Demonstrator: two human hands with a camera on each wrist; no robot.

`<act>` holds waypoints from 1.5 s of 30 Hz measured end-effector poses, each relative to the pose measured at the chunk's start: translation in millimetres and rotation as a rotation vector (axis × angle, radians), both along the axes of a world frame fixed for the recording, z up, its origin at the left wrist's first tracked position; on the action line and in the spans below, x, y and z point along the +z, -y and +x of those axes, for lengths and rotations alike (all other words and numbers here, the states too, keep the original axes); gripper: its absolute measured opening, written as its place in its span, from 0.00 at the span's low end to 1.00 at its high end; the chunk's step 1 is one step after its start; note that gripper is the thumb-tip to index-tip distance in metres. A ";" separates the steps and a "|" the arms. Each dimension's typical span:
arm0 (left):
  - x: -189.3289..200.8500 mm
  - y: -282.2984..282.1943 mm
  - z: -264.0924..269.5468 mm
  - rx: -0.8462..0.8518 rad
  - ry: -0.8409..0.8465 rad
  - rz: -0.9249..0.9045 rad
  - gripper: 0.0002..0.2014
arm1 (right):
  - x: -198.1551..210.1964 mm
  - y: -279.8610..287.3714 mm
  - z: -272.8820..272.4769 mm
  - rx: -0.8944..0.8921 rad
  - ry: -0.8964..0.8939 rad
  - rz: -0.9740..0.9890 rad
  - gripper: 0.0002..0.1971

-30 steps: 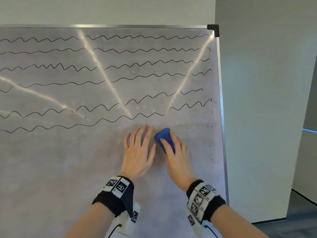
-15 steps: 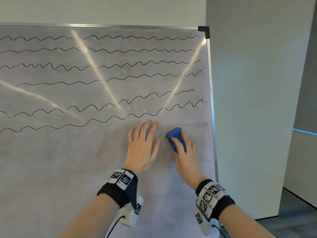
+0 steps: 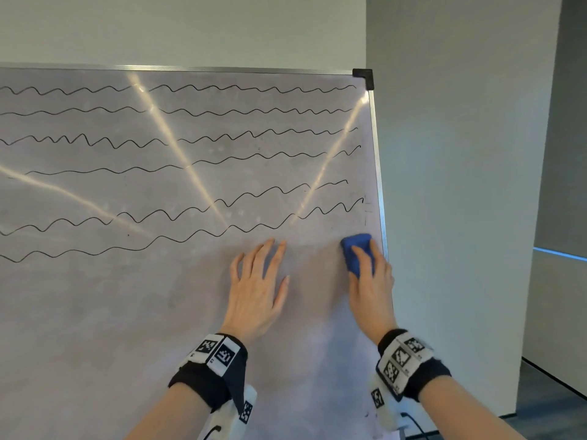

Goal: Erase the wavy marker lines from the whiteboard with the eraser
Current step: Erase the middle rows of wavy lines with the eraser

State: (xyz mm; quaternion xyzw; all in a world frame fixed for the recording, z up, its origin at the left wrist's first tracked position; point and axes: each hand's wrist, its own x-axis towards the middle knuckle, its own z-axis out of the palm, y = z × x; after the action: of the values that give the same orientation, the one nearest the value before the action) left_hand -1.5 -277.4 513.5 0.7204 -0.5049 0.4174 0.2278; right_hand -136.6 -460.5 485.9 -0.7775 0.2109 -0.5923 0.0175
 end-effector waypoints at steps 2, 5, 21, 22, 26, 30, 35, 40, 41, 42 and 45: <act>-0.3 -4.4 3.1 0.000 0.005 -0.022 0.28 | 34.5 12.2 3.1 -0.013 0.049 0.050 0.26; 1.3 -4.6 4.2 -0.019 0.017 -0.042 0.28 | 82.2 21.5 13.7 -0.040 0.044 0.049 0.25; 8.7 5.2 3.3 -0.011 0.004 -0.043 0.29 | 73.5 5.6 19.7 -0.034 0.028 -0.055 0.27; 9.1 4.7 3.3 -0.006 0.002 -0.043 0.29 | 59.3 -4.7 24.2 -0.018 -0.003 -0.116 0.29; 8.8 -3.4 6.2 0.006 0.013 -0.040 0.29 | 30.9 -6.9 19.5 0.047 -0.104 -0.230 0.34; 11.6 -14.4 13.4 0.014 0.035 -0.060 0.28 | 80.9 11.0 17.5 -0.055 0.062 0.041 0.25; 17.8 -16.1 12.4 0.001 0.021 -0.063 0.28 | 47.7 -33.5 51.0 0.002 -0.051 -0.188 0.33; 17.7 -28.5 20.7 0.011 0.015 -0.051 0.29 | 59.7 -5.7 25.5 -0.066 0.040 -0.031 0.26; 16.8 -31.5 23.7 0.015 0.016 -0.051 0.29 | 64.8 -3.1 25.5 -0.090 0.079 0.049 0.25; 16.0 -33.5 26.0 0.017 0.017 -0.050 0.29 | 67.7 -7.1 29.5 -0.108 0.102 0.097 0.25; 14.3 -34.1 26.1 -0.001 0.016 -0.050 0.29 | 58.1 -40.6 56.1 -0.069 0.048 -0.061 0.30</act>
State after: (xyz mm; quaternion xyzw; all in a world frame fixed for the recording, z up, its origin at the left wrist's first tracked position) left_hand 24.7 -243.4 527.8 0.7109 -0.4963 0.4356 0.2421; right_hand -80.5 -419.9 544.0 -0.7553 0.2192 -0.6173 -0.0215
